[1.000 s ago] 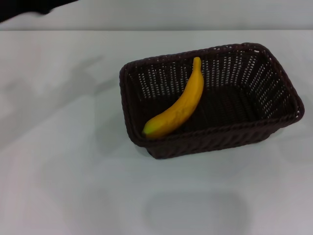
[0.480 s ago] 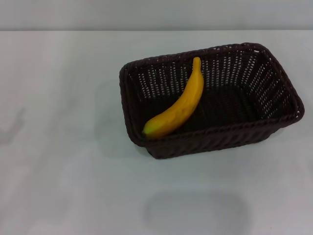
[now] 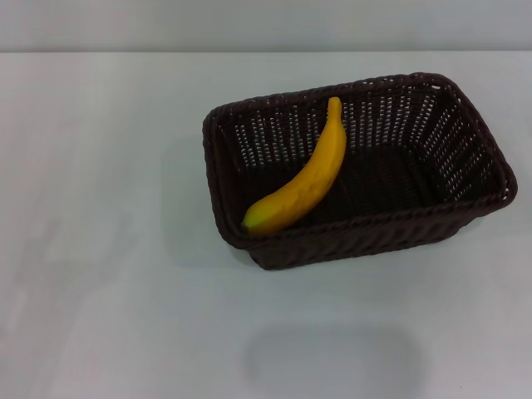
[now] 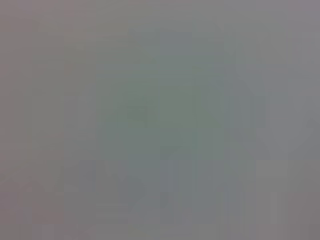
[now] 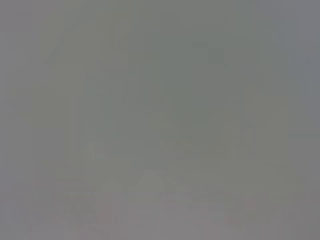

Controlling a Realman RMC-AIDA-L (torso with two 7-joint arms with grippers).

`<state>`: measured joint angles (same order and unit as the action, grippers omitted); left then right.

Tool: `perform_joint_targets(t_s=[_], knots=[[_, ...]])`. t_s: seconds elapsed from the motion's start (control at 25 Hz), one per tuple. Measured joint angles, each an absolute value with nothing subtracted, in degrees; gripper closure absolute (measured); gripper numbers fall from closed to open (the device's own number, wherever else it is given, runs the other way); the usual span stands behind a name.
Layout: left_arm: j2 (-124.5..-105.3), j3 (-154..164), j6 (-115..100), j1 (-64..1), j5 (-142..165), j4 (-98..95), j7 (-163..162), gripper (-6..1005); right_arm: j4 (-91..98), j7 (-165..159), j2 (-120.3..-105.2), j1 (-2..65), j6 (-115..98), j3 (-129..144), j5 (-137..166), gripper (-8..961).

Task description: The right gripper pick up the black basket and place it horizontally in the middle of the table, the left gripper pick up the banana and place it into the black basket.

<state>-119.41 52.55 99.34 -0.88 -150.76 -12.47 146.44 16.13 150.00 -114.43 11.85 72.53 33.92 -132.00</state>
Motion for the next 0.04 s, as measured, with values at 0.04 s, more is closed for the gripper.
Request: perform_joint_targets(t_s=[0.04], knots=[[-119.36,52.6,99.7,-1.1,-151.3,-12.1,146.5,112,16.0,149.9,-114.42,11.9,72.5,33.7,-132.0,286]])
